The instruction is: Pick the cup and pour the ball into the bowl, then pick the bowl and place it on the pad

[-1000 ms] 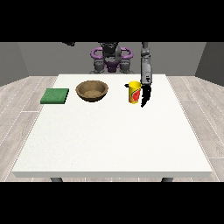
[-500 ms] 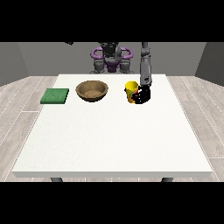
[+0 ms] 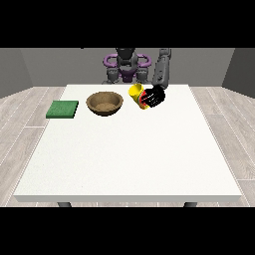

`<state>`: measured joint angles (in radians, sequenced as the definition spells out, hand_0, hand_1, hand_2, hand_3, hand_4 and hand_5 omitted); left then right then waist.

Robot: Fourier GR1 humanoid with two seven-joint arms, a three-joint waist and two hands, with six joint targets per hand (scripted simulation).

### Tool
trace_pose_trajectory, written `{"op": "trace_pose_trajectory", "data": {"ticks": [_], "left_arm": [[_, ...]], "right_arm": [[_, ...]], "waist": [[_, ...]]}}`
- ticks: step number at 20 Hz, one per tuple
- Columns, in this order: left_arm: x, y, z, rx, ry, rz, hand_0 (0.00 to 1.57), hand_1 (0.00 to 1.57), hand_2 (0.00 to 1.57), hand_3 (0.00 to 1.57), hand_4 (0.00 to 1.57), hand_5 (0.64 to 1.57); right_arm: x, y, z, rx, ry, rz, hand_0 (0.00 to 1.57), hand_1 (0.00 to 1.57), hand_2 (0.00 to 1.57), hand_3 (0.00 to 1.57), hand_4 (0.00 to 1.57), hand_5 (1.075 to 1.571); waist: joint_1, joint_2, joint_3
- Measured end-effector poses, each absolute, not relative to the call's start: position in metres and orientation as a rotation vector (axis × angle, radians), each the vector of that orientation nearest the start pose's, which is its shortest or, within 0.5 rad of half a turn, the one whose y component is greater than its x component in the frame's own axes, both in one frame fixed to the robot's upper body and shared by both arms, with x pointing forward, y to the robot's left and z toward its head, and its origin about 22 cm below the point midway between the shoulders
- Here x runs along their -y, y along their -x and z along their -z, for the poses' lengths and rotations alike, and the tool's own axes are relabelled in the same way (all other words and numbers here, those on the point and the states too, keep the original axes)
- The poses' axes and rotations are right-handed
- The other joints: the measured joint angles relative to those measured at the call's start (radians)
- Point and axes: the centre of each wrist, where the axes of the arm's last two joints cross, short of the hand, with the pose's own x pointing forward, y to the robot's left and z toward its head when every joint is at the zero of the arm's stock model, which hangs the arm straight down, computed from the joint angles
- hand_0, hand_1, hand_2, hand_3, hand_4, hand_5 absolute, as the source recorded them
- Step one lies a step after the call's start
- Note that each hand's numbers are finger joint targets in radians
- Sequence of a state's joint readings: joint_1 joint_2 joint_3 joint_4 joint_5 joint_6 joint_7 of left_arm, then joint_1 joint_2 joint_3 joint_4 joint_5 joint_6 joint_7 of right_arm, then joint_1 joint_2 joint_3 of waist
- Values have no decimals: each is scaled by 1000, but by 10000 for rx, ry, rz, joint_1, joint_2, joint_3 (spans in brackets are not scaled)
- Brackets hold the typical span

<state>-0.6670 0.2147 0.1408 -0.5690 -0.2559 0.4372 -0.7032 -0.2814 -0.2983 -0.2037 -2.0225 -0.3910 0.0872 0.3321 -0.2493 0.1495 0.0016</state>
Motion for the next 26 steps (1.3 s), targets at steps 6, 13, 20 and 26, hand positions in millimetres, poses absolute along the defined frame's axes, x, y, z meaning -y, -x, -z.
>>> {"op": "trace_pose_trajectory", "data": {"ticks": [6, 13, 20, 26], "left_arm": [[-239, -404, -6, 18663, -8687, 5103, 1415, 1415, 1571, 1571, 1026, 1552], [-221, -421, -26, 18270, -10687, 5984, 1358, 1358, 1571, 1571, 843, 1566], [-204, -429, -28, 17482, -13575, 8461, 1337, 1337, 1503, 1571, 816, 1537], [-160, -422, -8, 16613, -14459, 11975, 1438, 1438, 1523, 1543, 928, 1484]], "right_arm": [[287, -258, -187, 19529, -1712, -1280, 0, 0, 0, 0, 298, 1562], [284, -261, -193, 19923, -1910, -1399, 0, 0, 0, 0, 338, 1562], [278, -274, -184, 19439, -1938, -1363, 0, 0, 0, 0, 370, 1565], [278, -284, -159, 18649, -1700, -1100, 0, 0, 0, 0, 381, 1566]], "waist": [[-81, -245, -1], [-256, 127, -9], [-296, -233, 8], [29, -1008, 14]]}}
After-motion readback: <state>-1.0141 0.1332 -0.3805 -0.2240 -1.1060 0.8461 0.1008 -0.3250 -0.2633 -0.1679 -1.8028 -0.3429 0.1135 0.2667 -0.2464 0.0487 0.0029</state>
